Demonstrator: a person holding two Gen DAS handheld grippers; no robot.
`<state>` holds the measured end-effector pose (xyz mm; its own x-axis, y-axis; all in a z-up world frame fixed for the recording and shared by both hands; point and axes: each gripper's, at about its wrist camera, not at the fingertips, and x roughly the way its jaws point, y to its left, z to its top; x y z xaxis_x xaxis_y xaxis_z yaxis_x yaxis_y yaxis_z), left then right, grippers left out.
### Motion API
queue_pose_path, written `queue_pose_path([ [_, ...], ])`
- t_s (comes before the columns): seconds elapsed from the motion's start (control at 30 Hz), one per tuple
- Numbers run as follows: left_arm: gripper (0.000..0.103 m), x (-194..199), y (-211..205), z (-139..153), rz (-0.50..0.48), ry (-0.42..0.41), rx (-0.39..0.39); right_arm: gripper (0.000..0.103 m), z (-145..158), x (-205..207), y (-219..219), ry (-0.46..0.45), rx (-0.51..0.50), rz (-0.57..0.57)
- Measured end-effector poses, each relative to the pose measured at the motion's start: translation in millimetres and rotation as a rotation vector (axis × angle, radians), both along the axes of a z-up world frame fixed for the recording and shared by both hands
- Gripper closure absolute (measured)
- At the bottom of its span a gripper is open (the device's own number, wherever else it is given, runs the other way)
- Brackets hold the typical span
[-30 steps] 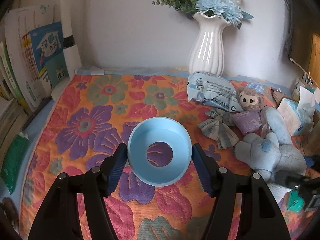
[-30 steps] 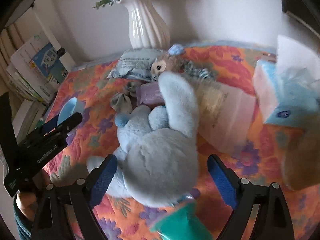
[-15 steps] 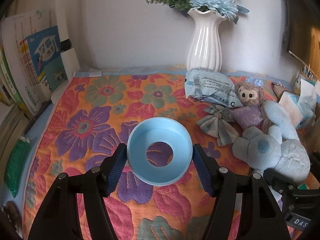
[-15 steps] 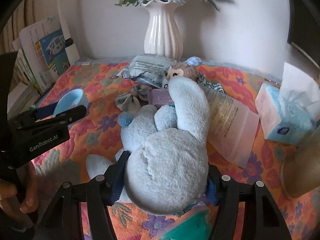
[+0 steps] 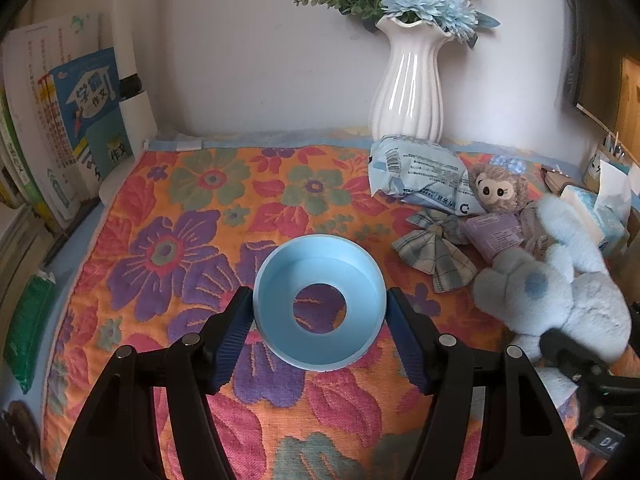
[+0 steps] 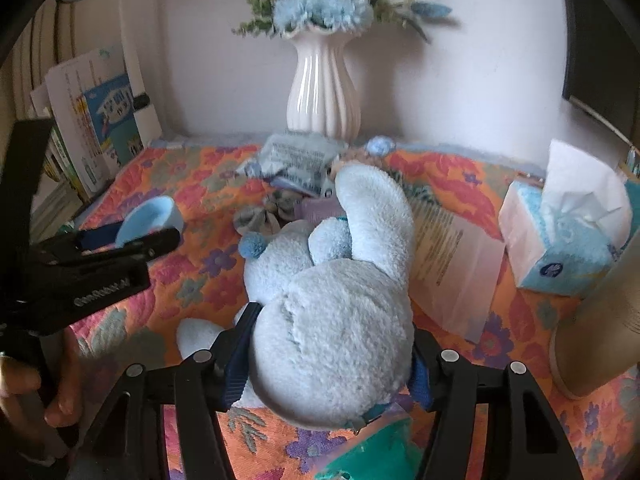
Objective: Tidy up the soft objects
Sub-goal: 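Lift the ring with the left tool while the right tool lifts the elephant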
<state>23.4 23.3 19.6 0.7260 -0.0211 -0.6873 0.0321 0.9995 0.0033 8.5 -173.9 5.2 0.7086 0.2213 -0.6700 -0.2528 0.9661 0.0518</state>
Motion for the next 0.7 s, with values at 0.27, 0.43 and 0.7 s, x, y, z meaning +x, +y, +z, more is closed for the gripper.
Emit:
queue_pose_path([
  [0.27,0.038,-4,-2,2,0.009,-0.018,0.017,0.041,7,-5,-20,-0.023,0.109,-0.021],
  [0.43,0.039,-7,-7,4,-0.006,-0.019,0.023,0.041,14,-13,-51,0.025,0.278,-0.063],
  [0.7,0.039,-42,-41,27,-0.117,-0.038,-0.116,0.041,49,-53,-84,0.009,0.286,-0.096],
])
